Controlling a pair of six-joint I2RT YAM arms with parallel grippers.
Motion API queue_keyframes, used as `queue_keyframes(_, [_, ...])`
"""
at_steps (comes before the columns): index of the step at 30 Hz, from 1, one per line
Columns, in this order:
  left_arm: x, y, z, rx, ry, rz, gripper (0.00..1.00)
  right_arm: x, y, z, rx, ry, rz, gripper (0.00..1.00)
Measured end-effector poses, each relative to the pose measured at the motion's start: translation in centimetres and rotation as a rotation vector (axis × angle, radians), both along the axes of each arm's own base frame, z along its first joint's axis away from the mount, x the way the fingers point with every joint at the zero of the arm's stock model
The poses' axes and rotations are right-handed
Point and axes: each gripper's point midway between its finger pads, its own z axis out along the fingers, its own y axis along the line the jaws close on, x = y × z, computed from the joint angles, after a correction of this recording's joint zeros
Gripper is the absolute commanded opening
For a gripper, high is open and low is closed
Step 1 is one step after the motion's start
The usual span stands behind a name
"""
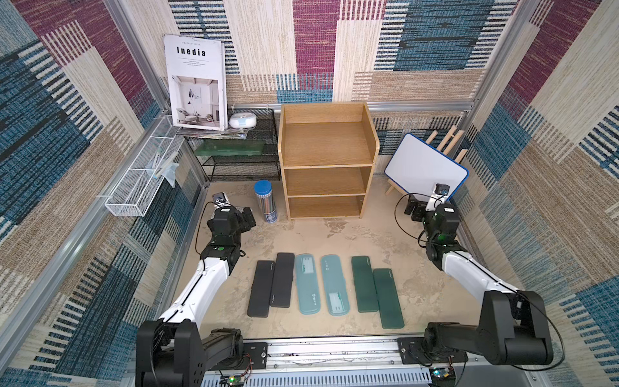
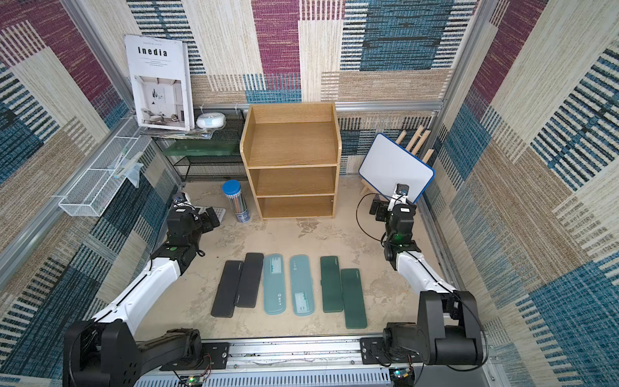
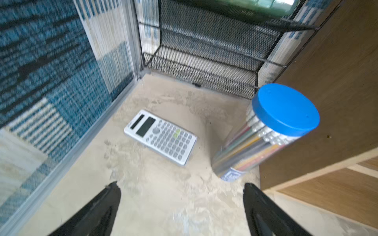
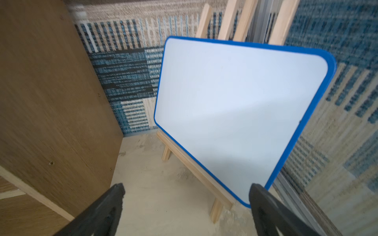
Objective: Place the pencil cases on the shelf according to color
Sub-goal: Pick up the pencil case from the center of the board.
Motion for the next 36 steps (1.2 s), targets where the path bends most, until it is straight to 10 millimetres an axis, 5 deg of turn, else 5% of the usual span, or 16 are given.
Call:
queue_keyframes(6, [-3.5,-2.4,0.0,-0.174,0.155,-0.026,1.00,-6.0,4.8,-4.0,0.127,0.295,0.075,0.91])
queue_keyframes(11, [-7.8,-7.0,-2.2,-0.275,0.315,-0.158,0.99,-12.1,10.9,-7.0,0.211,0.510,0.212,0.86])
queue_keyframes(16, [-11.3,-10.4,-4.6,-0.299,0.459,-0.272,0.99,-17.8,14.1,-11.2,0.230,0.739,0.250,0.86])
queue_keyframes(26, [-13.4,-11.3,-4.3,-0.274,0.495,-0.341,1.00,-26.0,14.3,-17.6,0.180,1.010,0.160,0.92])
queue_keyframes(30, [-13.5,-11.3,-4.0,-0.271,0.484,-0.348,0.99,-27.0,13.7,-19.0,0.150,1.062,0.098,0.92])
queue_keyframes(36, [-13.6,-11.4,-4.1,-0.276,0.486,-0.353,0.99,-26.0,13.6,-19.0,0.156,1.026,0.029,0.91])
